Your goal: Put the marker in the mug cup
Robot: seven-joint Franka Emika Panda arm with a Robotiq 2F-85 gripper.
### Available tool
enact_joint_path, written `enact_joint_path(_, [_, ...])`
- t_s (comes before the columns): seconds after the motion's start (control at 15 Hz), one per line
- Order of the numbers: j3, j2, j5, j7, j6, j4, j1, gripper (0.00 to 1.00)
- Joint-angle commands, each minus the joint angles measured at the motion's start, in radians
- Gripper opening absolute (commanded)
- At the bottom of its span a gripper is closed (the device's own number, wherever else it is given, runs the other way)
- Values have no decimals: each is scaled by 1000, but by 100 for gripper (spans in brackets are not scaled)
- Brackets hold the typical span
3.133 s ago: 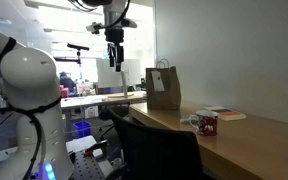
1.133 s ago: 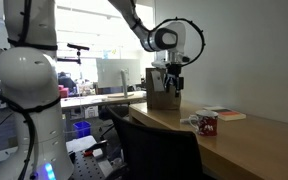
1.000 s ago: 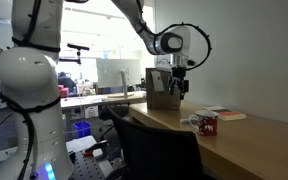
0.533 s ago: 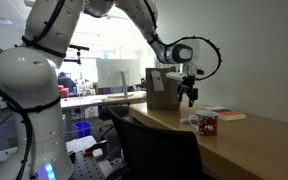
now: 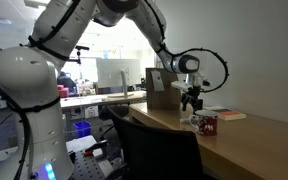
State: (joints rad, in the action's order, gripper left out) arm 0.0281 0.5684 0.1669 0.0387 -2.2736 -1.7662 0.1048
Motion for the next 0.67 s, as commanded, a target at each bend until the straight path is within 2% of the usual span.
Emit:
enact_joint_path(0.0, [-19, 49, 20, -3, 41, 38, -2, 100])
enact_joint_path(0.07, [-22, 60, 21, 1, 42, 38, -4, 99])
enact_joint_path(0.13, [-23, 69, 22, 5, 40, 36, -6, 75])
enact_joint_path(0.2, [-23, 78, 22, 6, 36, 38, -8, 75])
enact_joint_path(0.27, [-21, 81, 20, 10, 32, 36, -12, 68])
enact_joint_path(0.6, [-11, 75, -1, 19, 18, 35, -27, 31])
